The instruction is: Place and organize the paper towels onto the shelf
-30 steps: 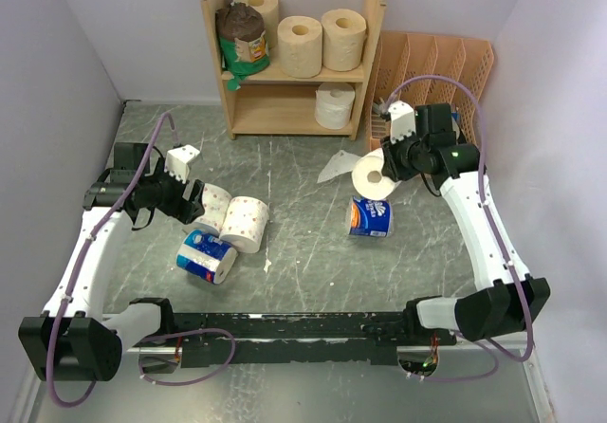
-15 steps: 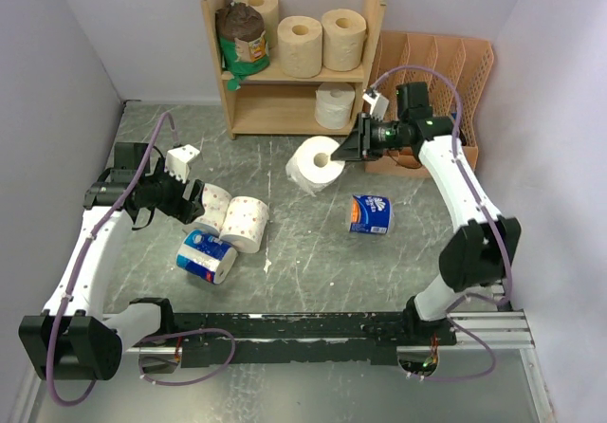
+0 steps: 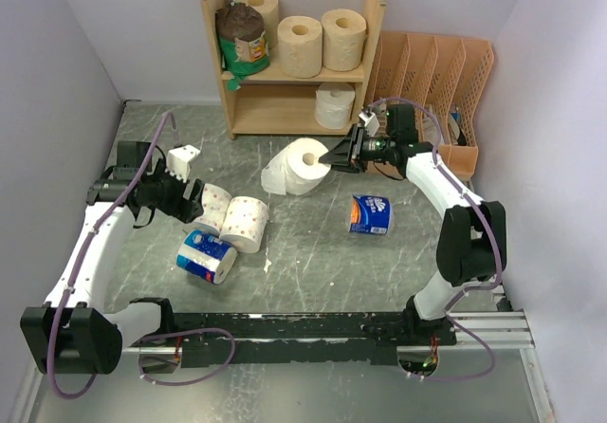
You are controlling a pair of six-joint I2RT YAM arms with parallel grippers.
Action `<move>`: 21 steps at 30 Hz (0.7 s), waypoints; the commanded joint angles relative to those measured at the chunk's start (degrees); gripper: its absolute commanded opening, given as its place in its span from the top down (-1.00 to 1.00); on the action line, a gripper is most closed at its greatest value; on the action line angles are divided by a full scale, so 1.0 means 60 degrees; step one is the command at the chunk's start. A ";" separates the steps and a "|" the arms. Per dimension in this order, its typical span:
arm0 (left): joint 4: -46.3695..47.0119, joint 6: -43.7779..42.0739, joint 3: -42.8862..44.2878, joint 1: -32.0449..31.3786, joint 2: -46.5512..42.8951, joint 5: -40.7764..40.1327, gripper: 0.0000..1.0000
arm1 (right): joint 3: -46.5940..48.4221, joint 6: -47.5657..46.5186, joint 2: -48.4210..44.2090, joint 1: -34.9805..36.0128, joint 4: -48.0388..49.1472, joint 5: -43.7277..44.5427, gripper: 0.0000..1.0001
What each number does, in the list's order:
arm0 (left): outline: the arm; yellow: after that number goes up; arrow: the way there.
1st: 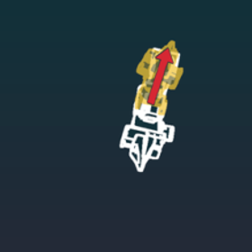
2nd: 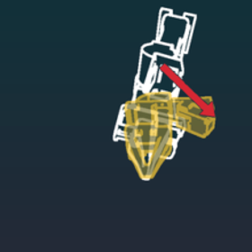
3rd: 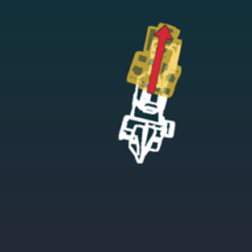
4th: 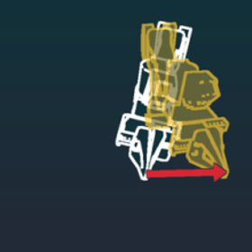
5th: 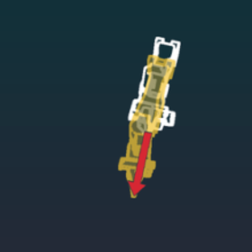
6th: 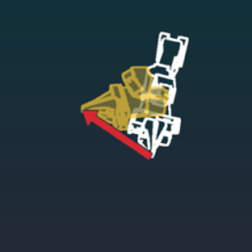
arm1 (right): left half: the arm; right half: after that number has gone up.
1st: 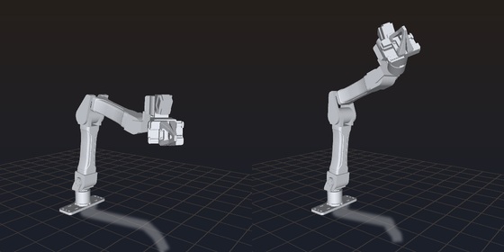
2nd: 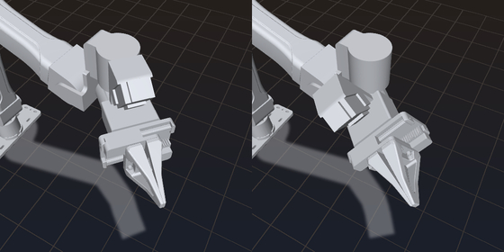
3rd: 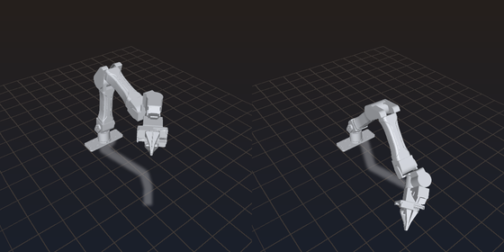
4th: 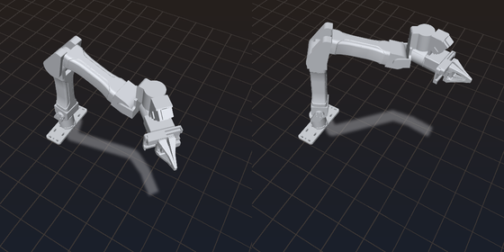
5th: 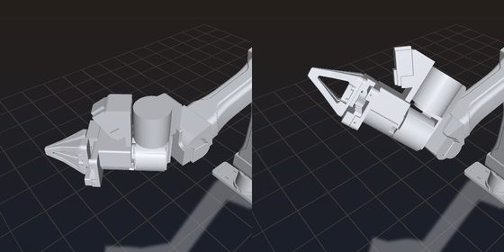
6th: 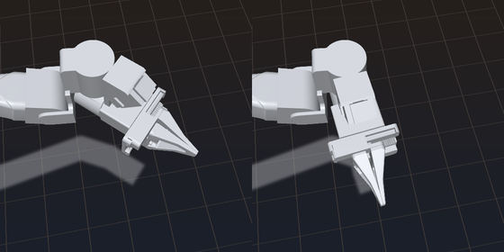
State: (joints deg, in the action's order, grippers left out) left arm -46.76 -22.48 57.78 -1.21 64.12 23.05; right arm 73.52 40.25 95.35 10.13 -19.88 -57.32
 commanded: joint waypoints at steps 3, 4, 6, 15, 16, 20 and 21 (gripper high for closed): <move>0.0150 0.0011 0.0207 0.0085 0.0212 -0.0106 -0.79 | 0.0326 0.2640 -0.0168 0.0215 0.3488 0.2780 1.00; 0.0115 0.0008 0.0257 0.0079 0.0256 -0.0082 -0.79 | 0.0324 0.2687 -0.0095 0.0229 0.3716 0.3107 1.00; 0.0084 0.0011 0.0334 0.0082 0.0324 -0.0029 -0.79 | 0.0259 0.2996 0.0136 0.0223 0.4355 0.3311 1.00; 0.0070 0.0026 0.0350 0.0073 0.0229 -0.0001 -0.78 | 0.1024 0.4142 0.1246 0.0636 0.5625 0.4338 1.00; 0.0063 0.0020 0.0346 0.0076 0.0231 -0.0016 -0.78 | 0.1208 0.4137 0.1384 0.0679 0.5548 0.4511 1.00; 0.0088 -0.0003 0.0332 0.0075 0.0255 -0.0002 -0.78 | 0.2053 0.4345 0.2024 0.0791 0.5262 0.4990 1.00; 0.0094 -0.0011 0.0331 0.0082 0.0280 -0.0007 -0.78 | 0.2183 0.4424 0.2146 0.0822 0.5261 0.5149 1.00</move>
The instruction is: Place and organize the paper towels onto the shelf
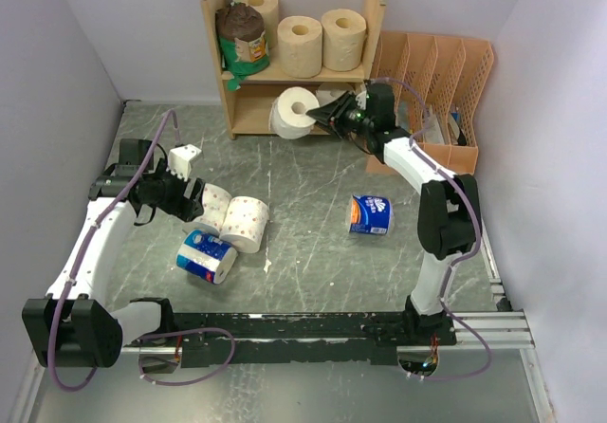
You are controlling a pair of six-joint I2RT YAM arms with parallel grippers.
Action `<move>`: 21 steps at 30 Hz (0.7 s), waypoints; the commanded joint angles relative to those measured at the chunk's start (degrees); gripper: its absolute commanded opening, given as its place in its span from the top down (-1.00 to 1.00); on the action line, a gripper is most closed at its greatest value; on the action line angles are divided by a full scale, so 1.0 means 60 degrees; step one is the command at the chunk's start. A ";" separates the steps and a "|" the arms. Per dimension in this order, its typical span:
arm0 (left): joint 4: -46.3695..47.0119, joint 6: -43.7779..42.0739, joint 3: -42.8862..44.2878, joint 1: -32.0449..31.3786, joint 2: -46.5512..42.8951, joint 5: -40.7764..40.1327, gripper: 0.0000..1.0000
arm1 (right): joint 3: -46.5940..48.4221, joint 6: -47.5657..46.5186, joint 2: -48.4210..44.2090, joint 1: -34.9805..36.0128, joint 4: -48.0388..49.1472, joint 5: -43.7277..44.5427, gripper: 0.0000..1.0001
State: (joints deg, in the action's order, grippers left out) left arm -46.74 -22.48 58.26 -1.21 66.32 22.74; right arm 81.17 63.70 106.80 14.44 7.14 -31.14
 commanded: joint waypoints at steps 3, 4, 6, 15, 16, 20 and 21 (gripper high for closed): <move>0.0129 -0.0016 0.0209 0.0068 -0.0063 0.0041 -0.78 | 0.1122 0.0784 0.0604 0.0178 0.0936 0.1175 1.00; 0.0129 -0.0018 0.0196 0.0072 -0.0068 0.0045 -0.78 | 0.1191 0.0873 0.0747 0.0193 0.0999 0.1265 1.00; 0.0115 -0.0025 0.0180 0.0079 -0.0093 0.0033 -0.78 | 0.1287 0.1041 0.1002 0.0222 0.1117 0.1461 1.00; 0.0151 -0.0032 0.0089 0.0083 -0.0140 0.0062 -0.79 | 0.2219 0.1384 0.1634 0.0671 -0.0492 0.3335 1.00; 0.0148 -0.0033 0.0101 0.0072 -0.0134 0.0086 -0.79 | 0.2478 0.1348 0.1758 0.0714 -0.0878 0.3639 1.00; 0.0144 -0.0047 0.0105 0.0074 -0.0101 0.0127 -0.79 | 0.2943 0.1350 0.2207 0.0783 -0.0947 0.4055 1.00; 0.0144 -0.0047 0.0105 0.0074 -0.0110 0.0109 -0.79 | 0.3033 0.1376 0.2310 0.0787 -0.0910 0.4095 1.00</move>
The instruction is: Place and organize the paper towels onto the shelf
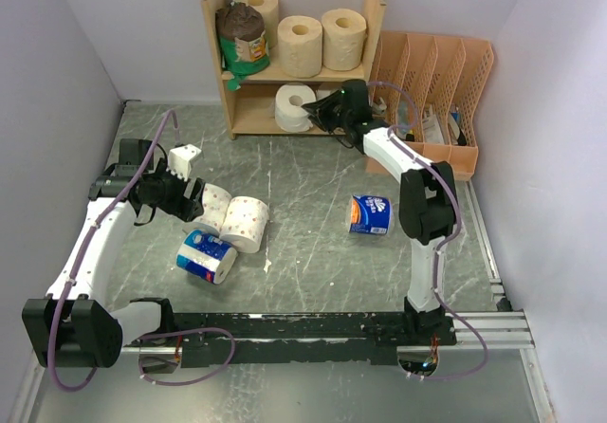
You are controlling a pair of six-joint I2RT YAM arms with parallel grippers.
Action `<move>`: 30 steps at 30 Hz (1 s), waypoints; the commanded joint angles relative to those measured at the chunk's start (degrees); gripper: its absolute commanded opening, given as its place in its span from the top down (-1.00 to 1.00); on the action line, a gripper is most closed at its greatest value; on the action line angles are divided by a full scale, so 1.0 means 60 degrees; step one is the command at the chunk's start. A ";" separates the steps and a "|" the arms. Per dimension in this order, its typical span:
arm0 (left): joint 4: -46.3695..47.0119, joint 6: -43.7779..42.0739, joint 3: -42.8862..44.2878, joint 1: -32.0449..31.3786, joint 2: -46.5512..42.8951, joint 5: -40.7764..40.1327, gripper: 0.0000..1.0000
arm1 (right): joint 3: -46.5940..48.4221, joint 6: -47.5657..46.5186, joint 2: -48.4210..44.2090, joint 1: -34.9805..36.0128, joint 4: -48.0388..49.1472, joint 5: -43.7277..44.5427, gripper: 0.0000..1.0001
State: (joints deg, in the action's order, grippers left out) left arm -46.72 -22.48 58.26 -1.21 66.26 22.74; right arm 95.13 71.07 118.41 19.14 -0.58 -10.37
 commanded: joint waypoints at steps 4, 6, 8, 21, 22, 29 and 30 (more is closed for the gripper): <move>0.0137 -0.0047 0.0076 0.0074 -0.0129 0.0099 -0.79 | 0.1099 0.0074 0.0866 0.0049 0.0396 0.0954 1.00; 0.0133 -0.0040 0.0054 0.0083 -0.0144 0.0071 -0.79 | 0.1230 -0.0029 0.1040 0.0048 0.0481 0.1061 1.00; 0.0131 -0.0033 0.0046 0.0074 -0.0143 0.0059 -0.79 | 0.1339 -0.0026 0.1202 0.0039 0.0512 0.1190 1.00; 0.0107 -0.0018 0.0090 0.0079 -0.0028 0.0047 -0.79 | 0.1413 0.0231 0.1340 -0.0023 0.0816 0.0360 -1.00; 0.0101 -0.0018 0.0090 0.0081 -0.0037 0.0049 -0.79 | 0.1444 0.0239 0.1312 -0.0013 0.0789 0.0345 -1.00; 0.0083 -0.0029 0.0075 0.0072 -0.0166 0.0082 -0.79 | 0.1516 -0.0266 0.0343 0.0001 -0.0481 0.0903 -1.00; 0.0071 -0.0030 0.0062 0.0065 -0.0197 0.0087 -0.79 | 0.1395 -0.0552 -0.0013 0.0029 -0.0688 0.1100 -1.00</move>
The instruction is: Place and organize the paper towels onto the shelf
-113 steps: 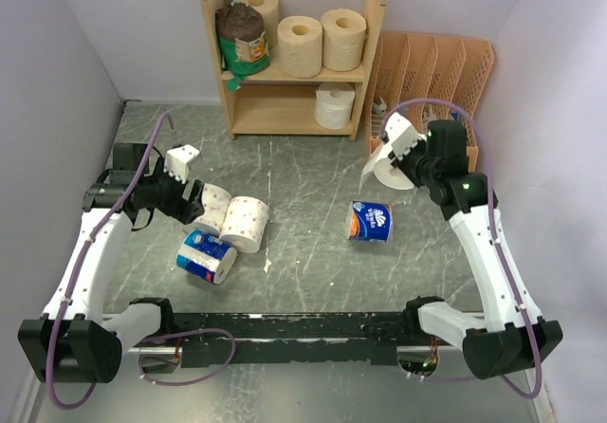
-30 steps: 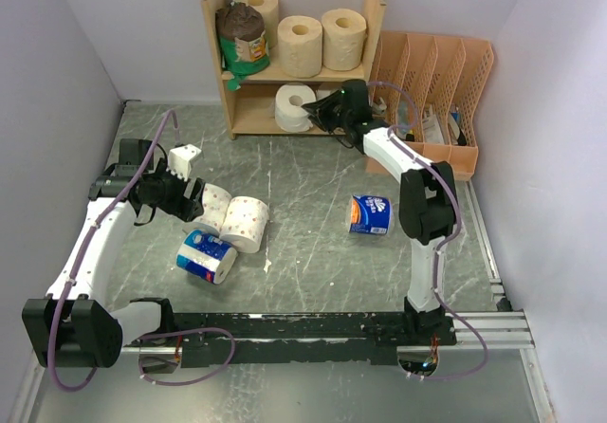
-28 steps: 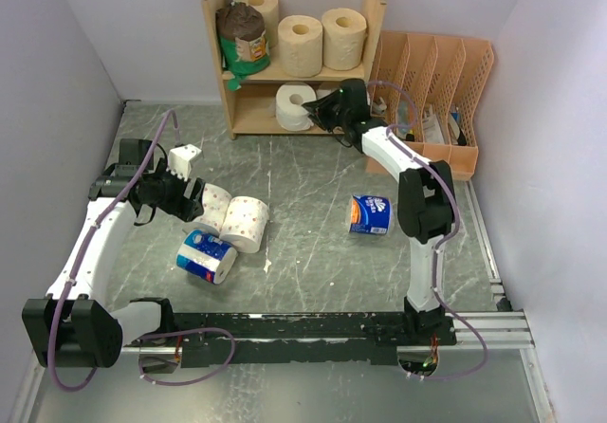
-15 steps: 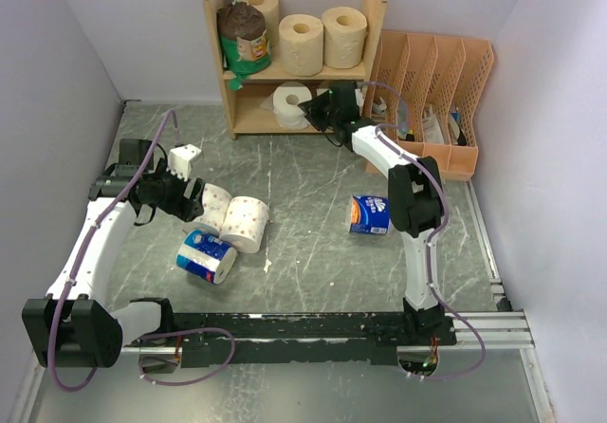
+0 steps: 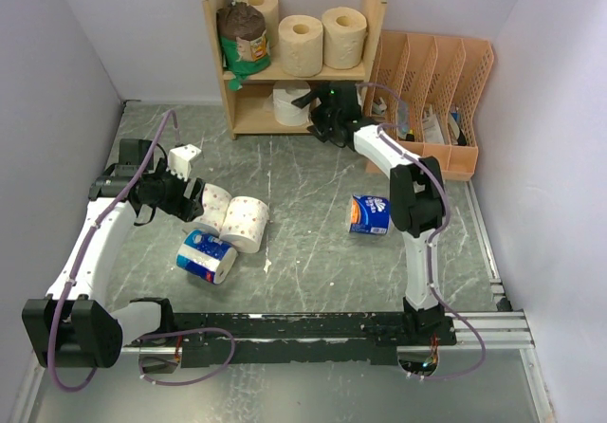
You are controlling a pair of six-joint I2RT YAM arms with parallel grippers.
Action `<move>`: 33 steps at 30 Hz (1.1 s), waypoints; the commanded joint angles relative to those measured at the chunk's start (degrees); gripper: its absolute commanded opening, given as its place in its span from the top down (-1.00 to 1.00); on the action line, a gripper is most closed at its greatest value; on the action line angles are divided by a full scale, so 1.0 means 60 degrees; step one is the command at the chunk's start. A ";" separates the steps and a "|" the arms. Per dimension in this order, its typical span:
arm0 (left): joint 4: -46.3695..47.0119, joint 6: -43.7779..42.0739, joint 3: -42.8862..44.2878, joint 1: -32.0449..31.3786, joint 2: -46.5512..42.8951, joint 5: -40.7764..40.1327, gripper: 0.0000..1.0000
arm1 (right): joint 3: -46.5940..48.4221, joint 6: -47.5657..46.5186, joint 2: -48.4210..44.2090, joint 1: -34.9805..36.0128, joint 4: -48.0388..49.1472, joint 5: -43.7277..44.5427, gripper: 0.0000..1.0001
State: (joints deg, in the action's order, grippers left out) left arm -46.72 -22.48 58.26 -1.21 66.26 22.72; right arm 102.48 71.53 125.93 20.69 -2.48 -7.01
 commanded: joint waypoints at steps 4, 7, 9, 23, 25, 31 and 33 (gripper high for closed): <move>0.0019 -0.0087 0.0095 0.0071 -0.0204 0.0222 -0.79 | -0.0526 -0.2096 -0.2801 -0.0041 -0.0776 0.0729 -1.00; -0.0068 -0.0147 0.0194 0.0070 -0.0192 0.0310 -0.79 | -0.1083 -0.4922 -0.3761 -0.0020 -0.0470 -0.1274 -1.00; -0.0123 -0.0184 0.0241 0.0067 -0.0242 0.0415 -0.80 | -0.1719 -0.6987 -0.4353 -0.0080 -0.0134 -0.3823 -1.00; -0.0292 -0.0244 0.0279 0.0069 -0.0769 0.0579 -0.80 | -0.2784 -1.2726 -0.5648 -0.5032 -0.5567 -0.8470 -1.00; -0.0284 -0.0239 0.0252 0.0070 -0.0721 0.0583 -0.80 | -0.3360 -1.3692 -0.6532 -0.5198 -0.6131 -0.7438 -1.00; -0.0297 -0.0267 0.0363 0.0070 -0.0430 0.0708 -0.80 | -0.3964 -1.2645 -0.7843 -0.5187 -0.7593 -0.3308 -1.00; -0.0259 -0.0273 0.0370 0.0070 -0.0387 0.0737 -0.80 | -0.3917 -1.2310 -0.8102 -0.5234 -0.8182 -0.2266 -1.00</move>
State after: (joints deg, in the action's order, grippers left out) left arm -48.27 -23.40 58.50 -1.21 63.40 24.93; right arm 80.44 -4.51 78.61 -10.24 -40.64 -40.03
